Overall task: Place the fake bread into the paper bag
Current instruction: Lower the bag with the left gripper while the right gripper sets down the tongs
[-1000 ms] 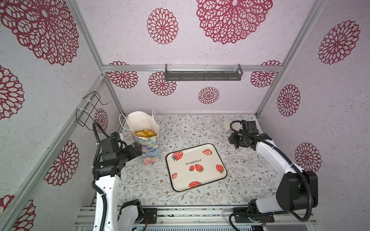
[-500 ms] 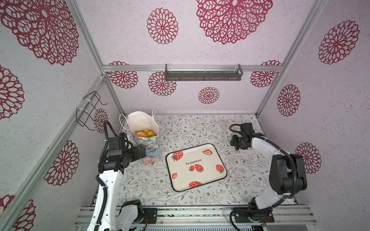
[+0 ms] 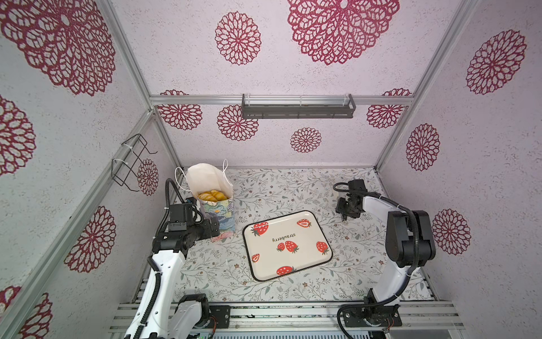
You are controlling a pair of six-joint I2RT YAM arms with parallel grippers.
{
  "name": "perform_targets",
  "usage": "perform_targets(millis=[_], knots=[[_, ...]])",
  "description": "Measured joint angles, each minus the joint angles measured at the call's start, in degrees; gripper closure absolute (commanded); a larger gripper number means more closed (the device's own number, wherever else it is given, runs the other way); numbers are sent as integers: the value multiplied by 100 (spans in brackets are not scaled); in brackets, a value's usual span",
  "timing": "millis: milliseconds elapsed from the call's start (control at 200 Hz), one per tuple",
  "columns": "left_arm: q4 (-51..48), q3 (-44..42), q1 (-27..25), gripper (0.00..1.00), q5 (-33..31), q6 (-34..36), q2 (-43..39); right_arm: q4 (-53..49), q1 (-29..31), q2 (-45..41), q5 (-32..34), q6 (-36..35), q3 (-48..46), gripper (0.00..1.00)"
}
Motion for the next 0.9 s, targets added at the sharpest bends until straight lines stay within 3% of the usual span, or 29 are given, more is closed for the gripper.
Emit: perform_targets(millis=[215, 625, 901], knots=[[328, -494, -149, 3, 120, 179, -205, 28, -4, 459, 50, -116, 275, 48], [610, -562, -402, 3, -125, 79, 9, 98, -9, 748, 203, -247, 516, 45], [660, -577, -407, 3, -282, 79, 131, 304, -7, 780, 203, -275, 518, 17]])
